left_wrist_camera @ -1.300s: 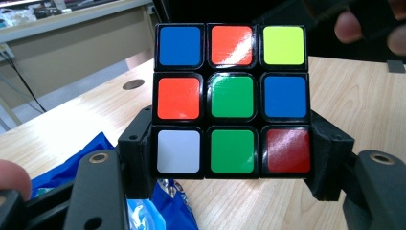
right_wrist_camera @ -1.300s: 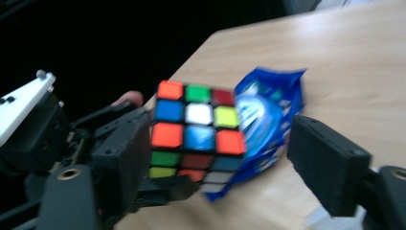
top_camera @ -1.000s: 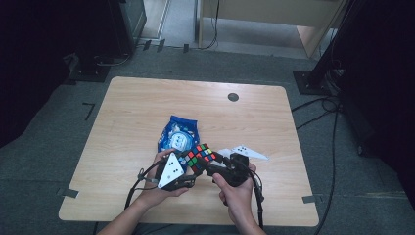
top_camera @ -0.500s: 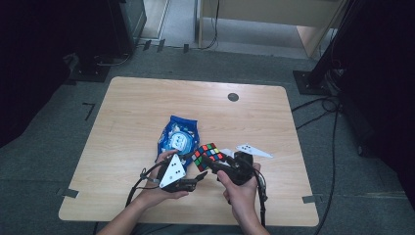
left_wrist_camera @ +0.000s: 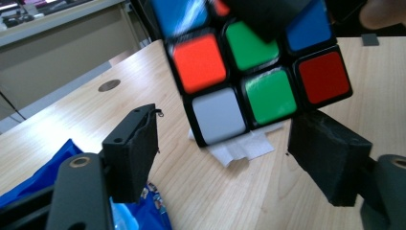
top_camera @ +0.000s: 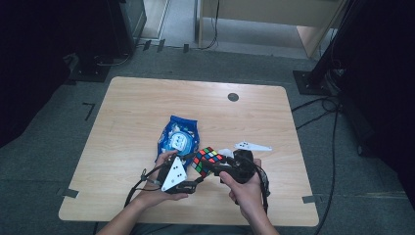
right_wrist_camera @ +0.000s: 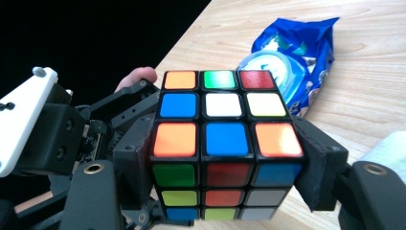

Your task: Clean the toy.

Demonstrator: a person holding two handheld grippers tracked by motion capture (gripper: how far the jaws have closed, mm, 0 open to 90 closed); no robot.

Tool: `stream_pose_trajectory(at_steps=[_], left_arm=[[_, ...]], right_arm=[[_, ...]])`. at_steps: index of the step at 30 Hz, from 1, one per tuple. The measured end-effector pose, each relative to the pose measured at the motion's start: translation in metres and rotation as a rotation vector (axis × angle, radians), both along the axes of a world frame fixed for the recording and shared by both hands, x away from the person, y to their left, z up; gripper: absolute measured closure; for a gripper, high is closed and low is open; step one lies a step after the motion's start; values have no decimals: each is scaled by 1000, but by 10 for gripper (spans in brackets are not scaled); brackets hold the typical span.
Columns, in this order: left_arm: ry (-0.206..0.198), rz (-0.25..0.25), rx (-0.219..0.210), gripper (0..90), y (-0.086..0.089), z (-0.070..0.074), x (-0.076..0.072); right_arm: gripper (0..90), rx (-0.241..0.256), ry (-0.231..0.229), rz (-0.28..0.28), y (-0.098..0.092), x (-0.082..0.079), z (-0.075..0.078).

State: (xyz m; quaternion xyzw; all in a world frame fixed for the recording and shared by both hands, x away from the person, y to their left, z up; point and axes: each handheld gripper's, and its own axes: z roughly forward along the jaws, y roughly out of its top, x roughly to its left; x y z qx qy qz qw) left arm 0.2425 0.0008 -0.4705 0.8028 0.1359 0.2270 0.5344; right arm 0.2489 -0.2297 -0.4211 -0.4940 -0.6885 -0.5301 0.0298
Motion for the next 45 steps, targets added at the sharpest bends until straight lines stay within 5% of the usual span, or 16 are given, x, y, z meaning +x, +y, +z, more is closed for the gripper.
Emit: stream_pose_trajectory(at_steps=[15,27,31,37,42,45], left_arm=[[-32,-19,-6,173,-7,2,-6],[-102,-12,60,335,-11,-1,-12],[-78,21,61,336,-5,-1,-6],[-5,98,30,337,6,-1,9],[5,105,40,336,5,-3,10],[10,107,46,336,4,-3,10]], right_arm=[[338,-60,47,70,15,1,-9],[338,-61,56,52,15,0,-9],[337,-55,47,74,11,3,-7],[335,-36,-62,50,-11,3,8],[334,-195,-153,-86,-27,16,-12],[335,-282,-117,-159,-34,27,-39]])
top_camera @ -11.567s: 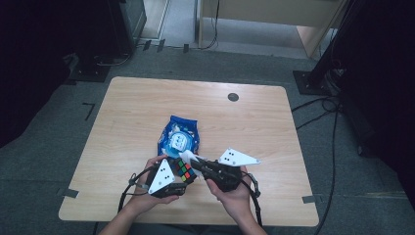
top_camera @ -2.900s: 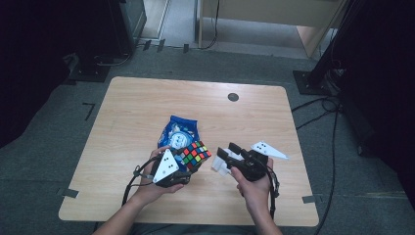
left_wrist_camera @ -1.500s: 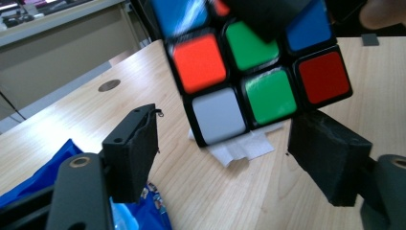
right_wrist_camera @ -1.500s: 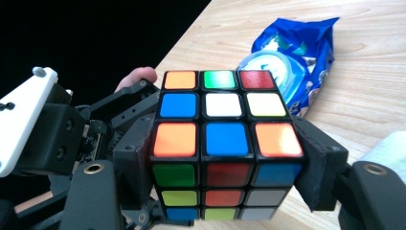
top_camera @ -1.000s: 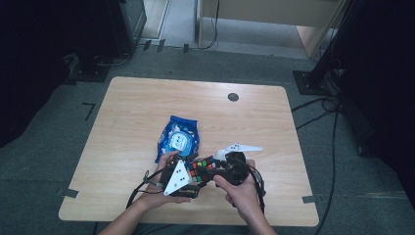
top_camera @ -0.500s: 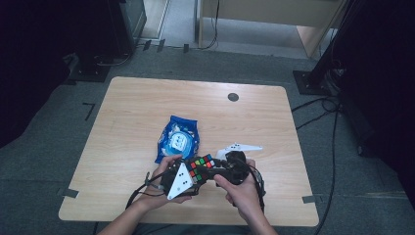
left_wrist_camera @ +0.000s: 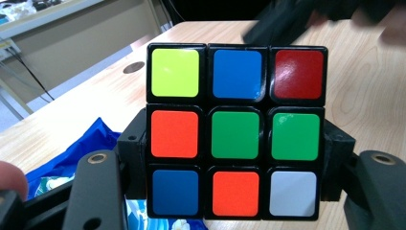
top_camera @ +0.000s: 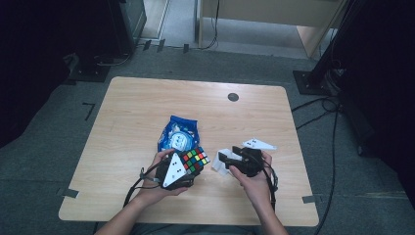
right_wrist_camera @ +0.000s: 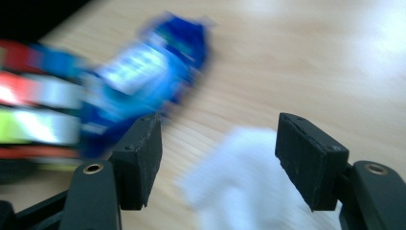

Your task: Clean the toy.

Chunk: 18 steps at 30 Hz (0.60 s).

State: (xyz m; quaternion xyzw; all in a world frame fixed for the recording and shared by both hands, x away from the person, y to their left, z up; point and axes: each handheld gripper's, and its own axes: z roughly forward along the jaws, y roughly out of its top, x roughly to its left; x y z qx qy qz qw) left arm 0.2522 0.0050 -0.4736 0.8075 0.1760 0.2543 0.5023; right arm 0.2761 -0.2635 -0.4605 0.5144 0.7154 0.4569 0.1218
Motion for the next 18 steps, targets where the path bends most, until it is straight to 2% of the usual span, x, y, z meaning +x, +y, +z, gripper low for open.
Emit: stream_pose_trajectory(at_steps=[2,4,6,7,9,11,14,18], left_arm=[[5,1,-2,336,0,0,0],[11,0,-6,336,1,0,1],[16,-2,-8,336,2,0,2],[17,-3,-10,336,2,0,2],[18,-2,-10,336,2,0,1],[17,-4,-10,336,2,0,1],[18,-6,-12,336,3,0,1],[22,-9,-14,336,3,1,1]], right_arm=[[347,-84,30,-47,-2,6,-18],[365,-127,57,-68,-3,9,-29],[398,-143,78,-64,-2,12,-36],[428,-169,78,-66,-1,12,-39],[429,-238,80,-67,2,13,-45],[437,-242,100,-63,3,14,-49],[492,-248,83,-72,2,13,-50],[660,-290,55,-85,0,11,-51]])
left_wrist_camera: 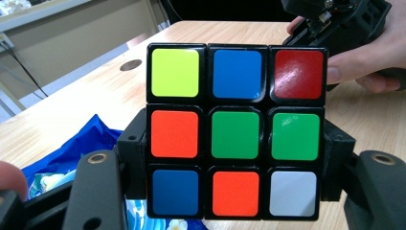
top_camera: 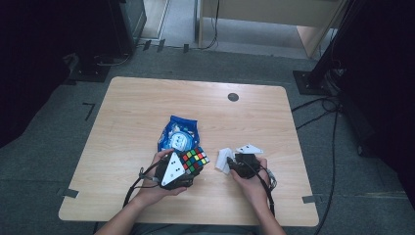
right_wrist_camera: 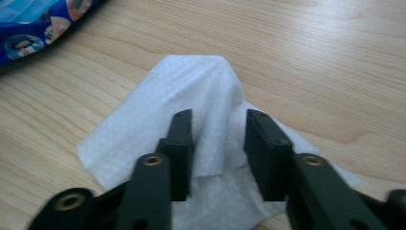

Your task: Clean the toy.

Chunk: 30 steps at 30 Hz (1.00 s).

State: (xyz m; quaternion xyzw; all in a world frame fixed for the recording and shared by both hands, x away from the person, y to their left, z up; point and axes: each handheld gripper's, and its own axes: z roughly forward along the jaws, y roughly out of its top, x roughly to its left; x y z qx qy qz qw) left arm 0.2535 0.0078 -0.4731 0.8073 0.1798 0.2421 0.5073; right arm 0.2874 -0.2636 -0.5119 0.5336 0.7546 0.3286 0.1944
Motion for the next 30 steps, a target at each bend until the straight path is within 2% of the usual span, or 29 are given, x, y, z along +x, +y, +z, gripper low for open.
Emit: stream_pose_trajectory(at_steps=[3,4,6,10,12,15,18,21,23,28,30], left_arm=[[0,-3,-3,336,0,0,0],[1,-4,-4,336,0,0,0],[3,-6,-7,336,0,0,-1],[7,-16,-12,336,-1,0,-1],[8,-21,-9,336,-1,0,-2],[5,-33,-12,336,-3,0,-3],[2,-46,-16,336,-5,0,-5],[-1,-55,-17,336,-6,0,-6],[0,-58,-18,336,-6,0,-7],[4,-56,-25,336,-5,0,-6],[6,-56,-33,336,-4,1,-6]], right_arm=[[825,-2,4,-5,-4,0,1],[860,10,12,-4,-5,0,1],[873,32,8,-3,-6,-1,3],[877,140,-83,41,-3,-11,25],[877,213,-140,83,1,-20,42],[878,314,-211,152,10,-35,67],[879,366,-253,248,25,-49,84],[879,369,-257,311,39,-56,90],[879,392,-250,349,46,-59,92],[879,482,-211,423,52,-64,98],[879,555,-180,456,52,-64,101]])
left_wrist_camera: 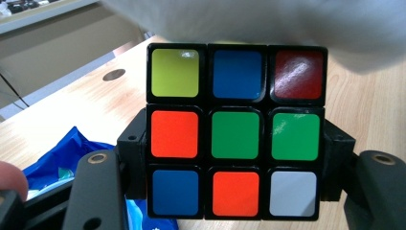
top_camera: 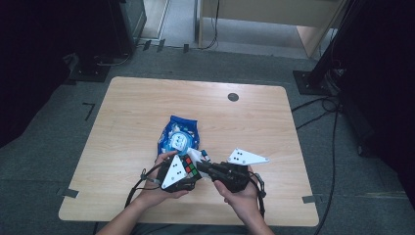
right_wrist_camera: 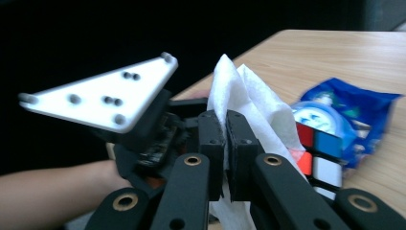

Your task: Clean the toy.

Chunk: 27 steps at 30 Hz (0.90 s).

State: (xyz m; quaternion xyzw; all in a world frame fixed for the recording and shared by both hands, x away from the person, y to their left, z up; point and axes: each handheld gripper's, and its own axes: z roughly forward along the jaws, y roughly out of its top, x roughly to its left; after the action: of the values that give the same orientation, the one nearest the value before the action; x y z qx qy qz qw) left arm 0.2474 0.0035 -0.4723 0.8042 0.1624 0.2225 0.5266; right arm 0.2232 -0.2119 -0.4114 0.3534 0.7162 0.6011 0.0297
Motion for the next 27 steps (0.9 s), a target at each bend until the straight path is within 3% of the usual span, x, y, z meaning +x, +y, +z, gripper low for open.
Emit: stream_pose_trajectory(at_steps=[3,12,18,23,27], left_arm=[[-4,-2,1,336,0,1,-1],[-24,-2,-12,337,2,4,-2],[-28,-7,-22,337,3,5,-2],[-21,2,-10,337,4,3,-1],[-19,2,-4,337,3,2,0]], right_arm=[[878,-14,-14,-10,-1,1,0],[874,9,49,-96,-20,16,-17],[869,-73,77,-209,-30,25,-29],[868,-73,63,-201,-25,20,-24],[867,-58,46,-141,-15,12,-15]])
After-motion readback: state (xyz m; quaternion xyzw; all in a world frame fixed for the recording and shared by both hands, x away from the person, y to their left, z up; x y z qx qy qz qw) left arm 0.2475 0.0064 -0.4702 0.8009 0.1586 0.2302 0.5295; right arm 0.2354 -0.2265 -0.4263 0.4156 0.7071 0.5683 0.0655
